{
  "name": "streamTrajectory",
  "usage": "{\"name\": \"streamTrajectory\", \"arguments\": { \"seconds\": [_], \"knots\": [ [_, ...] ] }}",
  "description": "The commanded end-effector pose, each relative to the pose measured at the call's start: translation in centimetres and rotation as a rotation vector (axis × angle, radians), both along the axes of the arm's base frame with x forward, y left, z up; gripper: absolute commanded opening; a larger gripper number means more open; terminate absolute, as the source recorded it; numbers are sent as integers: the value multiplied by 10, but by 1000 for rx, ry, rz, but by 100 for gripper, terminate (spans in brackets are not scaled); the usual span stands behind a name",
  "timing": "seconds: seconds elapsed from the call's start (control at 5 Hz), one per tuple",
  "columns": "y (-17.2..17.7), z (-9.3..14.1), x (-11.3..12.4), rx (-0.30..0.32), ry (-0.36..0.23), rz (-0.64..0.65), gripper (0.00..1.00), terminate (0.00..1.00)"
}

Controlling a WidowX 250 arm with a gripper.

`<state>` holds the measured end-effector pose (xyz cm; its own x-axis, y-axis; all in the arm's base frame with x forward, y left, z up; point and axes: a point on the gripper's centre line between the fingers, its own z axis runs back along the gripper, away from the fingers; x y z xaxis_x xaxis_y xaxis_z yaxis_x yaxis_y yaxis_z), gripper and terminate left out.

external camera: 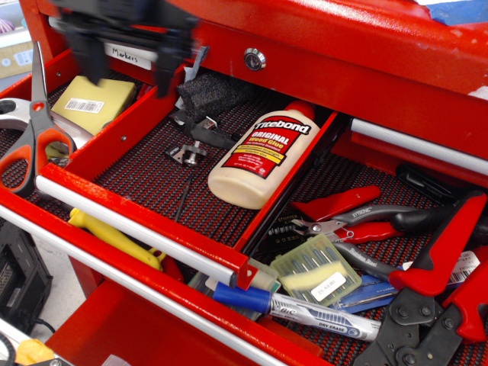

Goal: Pick up scissors and put into drawer

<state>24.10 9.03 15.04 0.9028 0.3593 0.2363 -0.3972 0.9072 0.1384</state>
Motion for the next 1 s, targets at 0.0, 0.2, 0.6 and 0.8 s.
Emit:
{"name": "streamTrajectory", "arguments": {
  "seconds": [0.0, 0.2, 0.6, 0.8],
  "knots": [
    [66, -9, -9, 49, -99, 63, 100, 0],
    [97, -28, -8, 10, -136, 46, 100, 0],
    [119, -58, 1, -39, -168, 1, 100, 0],
    [122, -71, 3, -68, -173, -4, 100, 0]
  ]
}}
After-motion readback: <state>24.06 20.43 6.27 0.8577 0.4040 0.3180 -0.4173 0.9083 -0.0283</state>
